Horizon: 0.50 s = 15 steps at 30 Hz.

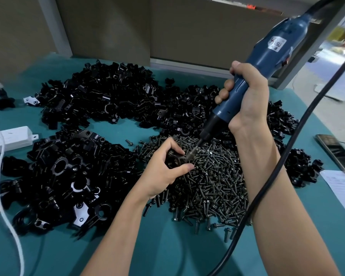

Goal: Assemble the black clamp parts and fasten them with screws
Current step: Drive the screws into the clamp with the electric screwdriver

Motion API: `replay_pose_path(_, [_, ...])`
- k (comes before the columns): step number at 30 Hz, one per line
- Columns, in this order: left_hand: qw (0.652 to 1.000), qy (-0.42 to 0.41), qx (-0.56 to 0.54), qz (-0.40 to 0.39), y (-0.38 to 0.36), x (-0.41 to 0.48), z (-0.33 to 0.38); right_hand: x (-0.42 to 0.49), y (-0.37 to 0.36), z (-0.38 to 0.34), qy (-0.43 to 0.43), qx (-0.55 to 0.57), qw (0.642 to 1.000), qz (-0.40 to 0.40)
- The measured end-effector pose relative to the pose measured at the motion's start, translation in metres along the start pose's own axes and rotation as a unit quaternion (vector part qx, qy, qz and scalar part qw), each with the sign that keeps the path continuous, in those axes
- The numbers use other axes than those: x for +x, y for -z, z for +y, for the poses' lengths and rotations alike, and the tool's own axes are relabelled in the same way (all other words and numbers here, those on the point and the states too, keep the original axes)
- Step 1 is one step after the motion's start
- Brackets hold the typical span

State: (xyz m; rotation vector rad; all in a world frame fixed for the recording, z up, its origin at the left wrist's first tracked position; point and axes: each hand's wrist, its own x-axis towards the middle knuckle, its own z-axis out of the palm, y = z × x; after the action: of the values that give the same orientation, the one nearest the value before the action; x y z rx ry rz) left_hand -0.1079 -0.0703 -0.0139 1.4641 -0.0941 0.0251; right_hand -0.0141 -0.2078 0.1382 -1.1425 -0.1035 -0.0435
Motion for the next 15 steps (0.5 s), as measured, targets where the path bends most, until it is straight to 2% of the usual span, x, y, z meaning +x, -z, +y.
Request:
replay_pose_path(6, [1.0,0.016,0.007,0.002,0.0043,0.0009,-0.001,-0.0021,0.0012,0.0008,-0.004,0.021,1.0,-0.018])
replay_pose_path(12, [1.0,0.005,0.005,0.001,0.002,-0.0011,0.0035,0.0031,0.0095,-0.0027,-0.068,0.116,0.99,-0.041])
replay_pose_path(15, [0.999,0.005,-0.039,-0.002,0.0031,-0.0019,0.0044,0.0025,0.0076,-0.0032,-0.069,0.13,0.988,-0.05])
